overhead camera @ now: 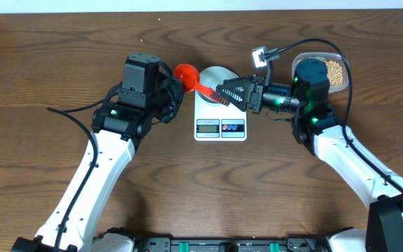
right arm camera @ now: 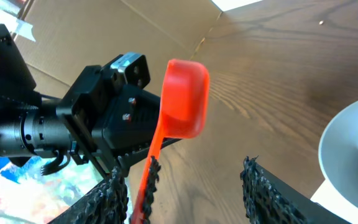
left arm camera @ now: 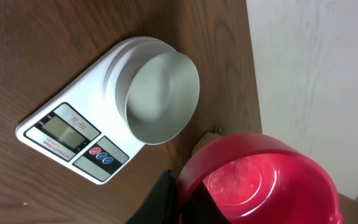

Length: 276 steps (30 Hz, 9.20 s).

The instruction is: Scoop item into bowl and weigh 50g on scale

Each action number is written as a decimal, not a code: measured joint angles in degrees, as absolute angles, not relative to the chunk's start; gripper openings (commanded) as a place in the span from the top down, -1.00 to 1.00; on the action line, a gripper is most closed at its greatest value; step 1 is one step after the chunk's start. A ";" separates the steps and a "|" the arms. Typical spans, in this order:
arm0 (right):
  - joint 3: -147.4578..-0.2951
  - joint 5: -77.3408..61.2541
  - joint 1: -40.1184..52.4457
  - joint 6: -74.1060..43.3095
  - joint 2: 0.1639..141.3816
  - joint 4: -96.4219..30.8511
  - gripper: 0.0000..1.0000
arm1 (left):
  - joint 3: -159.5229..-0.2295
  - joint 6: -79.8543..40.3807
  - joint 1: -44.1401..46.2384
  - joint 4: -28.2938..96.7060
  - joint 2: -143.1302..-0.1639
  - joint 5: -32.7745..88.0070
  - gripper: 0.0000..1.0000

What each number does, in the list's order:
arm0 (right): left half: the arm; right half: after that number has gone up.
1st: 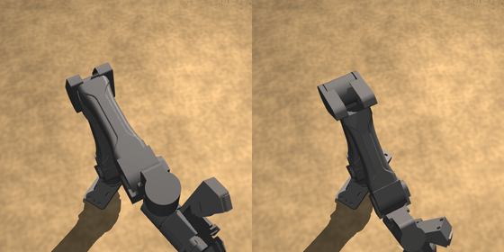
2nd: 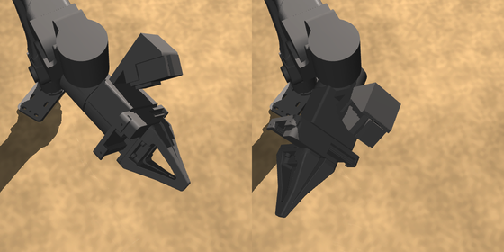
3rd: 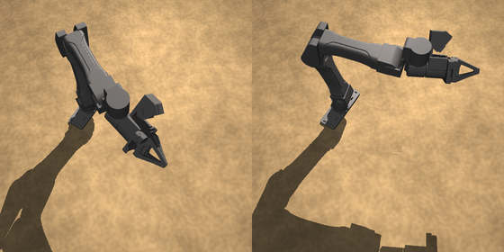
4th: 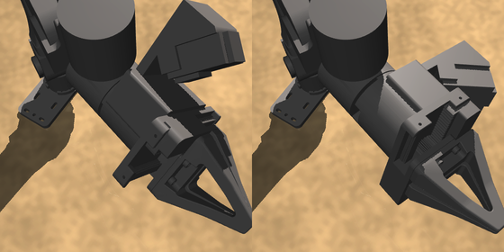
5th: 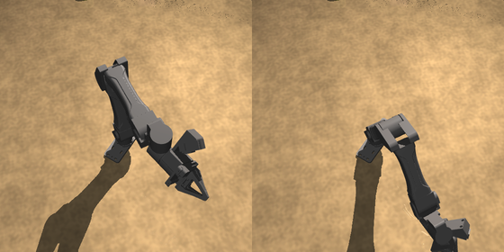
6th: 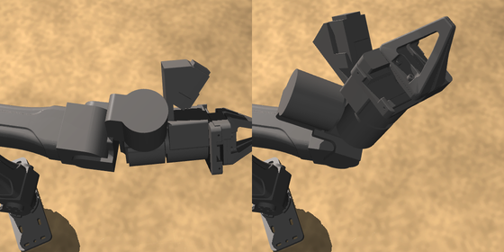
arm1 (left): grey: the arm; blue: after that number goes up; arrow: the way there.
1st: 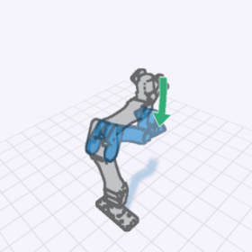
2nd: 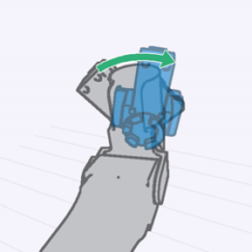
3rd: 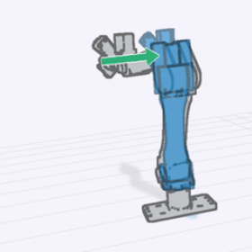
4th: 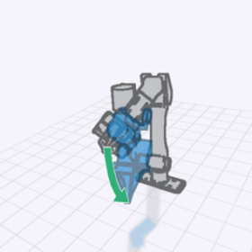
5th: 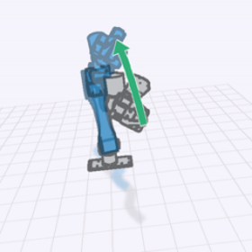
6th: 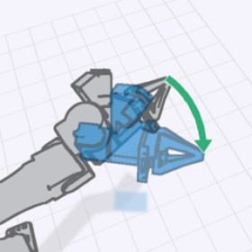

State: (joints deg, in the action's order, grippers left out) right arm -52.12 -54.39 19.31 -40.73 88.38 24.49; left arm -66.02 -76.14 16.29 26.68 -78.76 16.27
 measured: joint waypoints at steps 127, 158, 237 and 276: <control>-57.01 -30.11 -6.79 -12.88 68.12 -33.56 0.98 | -65.93 -17.47 42.09 14.61 -109.08 1.08 -0.18; -57.01 -29.95 -6.79 -12.29 68.12 -34.92 0.98 | -66.26 -18.70 42.17 16.80 -109.08 -0.43 -0.15; -57.01 -29.69 -6.79 -10.15 68.12 -35.55 0.98 | -66.28 -16.45 40.47 16.95 -108.64 8.97 -0.12; -57.01 -21.39 -6.79 -9.98 68.12 -35.27 0.98 | -65.39 -16.45 40.18 38.98 -88.31 -11.16 -0.96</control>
State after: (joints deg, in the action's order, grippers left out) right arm -57.01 -21.39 -6.79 -9.98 68.12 -35.27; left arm -65.39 -16.45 40.18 38.98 -88.31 -11.16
